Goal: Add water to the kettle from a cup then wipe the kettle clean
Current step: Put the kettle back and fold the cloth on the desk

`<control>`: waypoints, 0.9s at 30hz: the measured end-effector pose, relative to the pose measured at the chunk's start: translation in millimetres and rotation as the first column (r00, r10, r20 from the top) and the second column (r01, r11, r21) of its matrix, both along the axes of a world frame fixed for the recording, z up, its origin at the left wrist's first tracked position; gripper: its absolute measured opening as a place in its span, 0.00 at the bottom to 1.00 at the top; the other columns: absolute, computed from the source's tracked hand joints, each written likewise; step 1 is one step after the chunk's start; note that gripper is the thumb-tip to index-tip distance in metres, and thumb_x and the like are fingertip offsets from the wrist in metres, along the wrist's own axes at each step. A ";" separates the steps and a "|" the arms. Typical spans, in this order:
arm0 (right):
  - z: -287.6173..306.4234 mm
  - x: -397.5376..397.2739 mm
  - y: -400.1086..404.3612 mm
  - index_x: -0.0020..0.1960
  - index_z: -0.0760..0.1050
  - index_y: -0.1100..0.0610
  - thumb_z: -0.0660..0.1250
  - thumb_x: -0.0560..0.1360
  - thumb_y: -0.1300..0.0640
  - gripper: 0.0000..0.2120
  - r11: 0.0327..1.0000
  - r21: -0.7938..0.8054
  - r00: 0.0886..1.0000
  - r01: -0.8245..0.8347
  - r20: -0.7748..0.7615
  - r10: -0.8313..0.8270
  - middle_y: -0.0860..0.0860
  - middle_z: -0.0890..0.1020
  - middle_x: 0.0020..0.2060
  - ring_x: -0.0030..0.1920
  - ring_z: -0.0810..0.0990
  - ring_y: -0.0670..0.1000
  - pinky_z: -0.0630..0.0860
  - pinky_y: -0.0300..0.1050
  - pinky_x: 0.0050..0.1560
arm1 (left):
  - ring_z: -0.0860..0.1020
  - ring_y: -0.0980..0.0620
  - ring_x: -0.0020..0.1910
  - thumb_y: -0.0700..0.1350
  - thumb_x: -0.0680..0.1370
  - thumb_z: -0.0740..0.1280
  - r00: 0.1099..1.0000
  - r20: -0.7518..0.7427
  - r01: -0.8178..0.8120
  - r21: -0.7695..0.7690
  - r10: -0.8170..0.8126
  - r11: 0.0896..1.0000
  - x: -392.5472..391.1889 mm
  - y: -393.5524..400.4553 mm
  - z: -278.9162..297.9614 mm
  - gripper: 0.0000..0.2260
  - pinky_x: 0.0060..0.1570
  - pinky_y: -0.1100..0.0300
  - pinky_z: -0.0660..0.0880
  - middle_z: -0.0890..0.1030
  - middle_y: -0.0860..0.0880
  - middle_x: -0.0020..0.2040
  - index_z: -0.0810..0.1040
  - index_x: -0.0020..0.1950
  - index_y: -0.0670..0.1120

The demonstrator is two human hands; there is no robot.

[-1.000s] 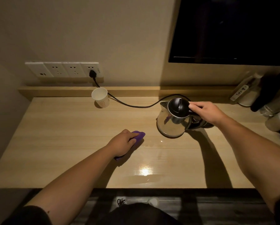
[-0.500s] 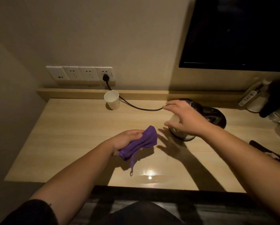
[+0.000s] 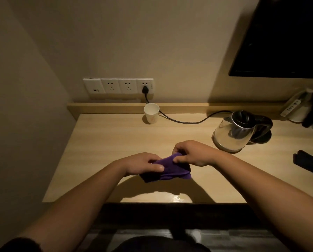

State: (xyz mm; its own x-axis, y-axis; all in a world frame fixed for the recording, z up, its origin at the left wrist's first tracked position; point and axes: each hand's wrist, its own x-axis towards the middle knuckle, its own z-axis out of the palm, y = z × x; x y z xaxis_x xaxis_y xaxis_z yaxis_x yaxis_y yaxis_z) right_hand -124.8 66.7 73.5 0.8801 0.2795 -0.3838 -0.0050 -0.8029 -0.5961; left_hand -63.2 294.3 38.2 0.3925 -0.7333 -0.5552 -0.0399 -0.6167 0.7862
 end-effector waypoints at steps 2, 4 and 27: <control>-6.7 -1.5 17.5 0.56 0.78 0.52 0.70 0.77 0.51 0.09 0.999 0.012 0.999 0.030 -0.044 -0.029 0.48 0.82 0.48 0.47 0.79 0.46 0.76 0.39 0.45 | 0.80 0.53 0.49 0.53 0.77 0.70 0.973 0.222 0.044 0.059 -0.056 0.997 0.2 21.7 -4.4 0.13 0.50 0.57 0.78 0.81 0.51 0.51 0.78 0.59 0.51; -14.3 -3.0 30.9 0.57 0.77 0.51 0.71 0.76 0.53 0.10 0.999 -0.006 0.996 0.034 -0.085 -0.034 0.47 0.82 0.49 0.49 0.80 0.47 0.77 0.42 0.49 | 0.79 0.54 0.48 0.51 0.77 0.68 0.927 0.365 0.055 0.098 -0.088 0.994 -0.7 37.9 -11.7 0.11 0.48 0.57 0.76 0.80 0.53 0.50 0.77 0.58 0.52; -153.1 -49.0 43.3 0.46 0.77 0.63 0.54 0.74 0.53 0.17 0.892 -0.449 0.960 -0.052 0.224 0.168 0.62 0.80 0.43 0.41 0.78 0.64 0.76 0.57 0.37 | 0.75 0.44 0.44 0.39 0.67 0.74 0.300 0.857 0.198 0.374 -0.419 0.906 -30.4 26.2 -142.6 0.14 0.39 0.52 0.72 0.78 0.45 0.48 0.76 0.52 0.45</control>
State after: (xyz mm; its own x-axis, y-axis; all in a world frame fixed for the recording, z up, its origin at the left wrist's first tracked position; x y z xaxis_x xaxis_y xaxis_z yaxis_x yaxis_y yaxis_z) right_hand -173.7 110.0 -79.6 0.9361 0.2365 -0.2603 0.2008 -0.9670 -0.1565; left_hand -93.6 320.5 -104.4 0.4906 -0.8609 -0.1345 -0.8678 -0.4967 0.0141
